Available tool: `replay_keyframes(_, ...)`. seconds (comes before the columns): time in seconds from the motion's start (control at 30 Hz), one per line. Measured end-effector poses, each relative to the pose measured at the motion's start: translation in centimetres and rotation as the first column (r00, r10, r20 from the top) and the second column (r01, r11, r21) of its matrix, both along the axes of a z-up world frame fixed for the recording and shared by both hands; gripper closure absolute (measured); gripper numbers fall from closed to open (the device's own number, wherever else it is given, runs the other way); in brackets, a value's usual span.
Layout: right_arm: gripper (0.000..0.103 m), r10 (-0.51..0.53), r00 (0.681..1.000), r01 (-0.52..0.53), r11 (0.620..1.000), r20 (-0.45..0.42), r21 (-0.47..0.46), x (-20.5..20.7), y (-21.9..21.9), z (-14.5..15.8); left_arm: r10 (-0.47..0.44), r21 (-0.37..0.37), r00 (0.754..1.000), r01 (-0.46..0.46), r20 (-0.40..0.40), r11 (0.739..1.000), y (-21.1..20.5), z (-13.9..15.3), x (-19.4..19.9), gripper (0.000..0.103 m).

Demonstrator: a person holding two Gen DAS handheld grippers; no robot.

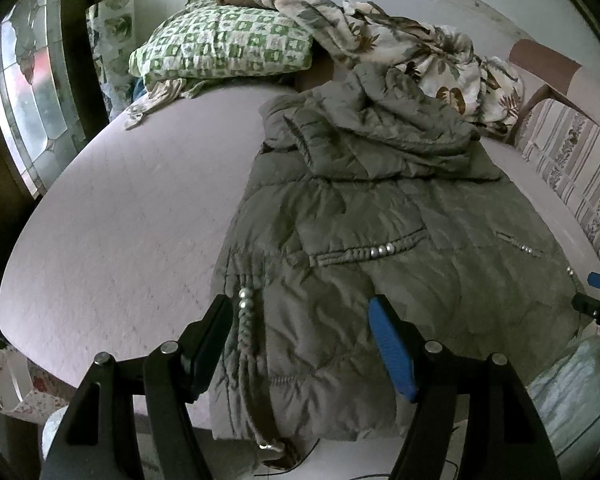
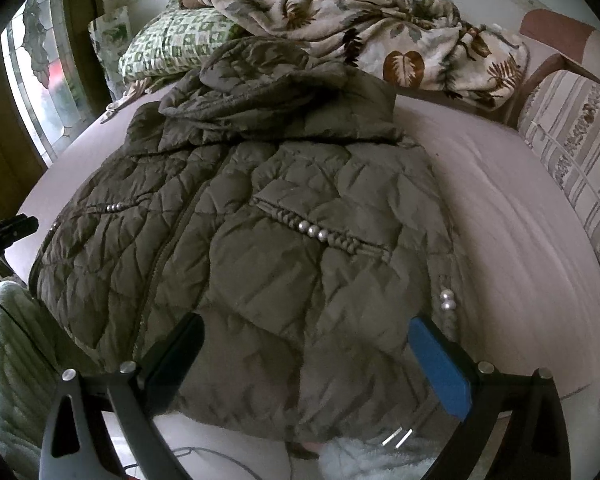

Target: Fold large clothes

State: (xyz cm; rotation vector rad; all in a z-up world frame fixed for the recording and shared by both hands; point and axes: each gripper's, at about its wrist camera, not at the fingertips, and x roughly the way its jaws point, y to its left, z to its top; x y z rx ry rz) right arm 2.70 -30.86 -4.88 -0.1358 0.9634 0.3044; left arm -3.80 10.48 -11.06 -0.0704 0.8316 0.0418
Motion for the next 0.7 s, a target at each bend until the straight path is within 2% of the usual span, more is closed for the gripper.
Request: replay_keyframes(0.7,0.000,-0.004,1.000,0.002,0.997,-0.029,-0.082,-2.0,-2.3,-2.4,0.065,-0.002,0.995,-0.065,-0.071,0.998,2.4,-2.8,-1.3,0.031)
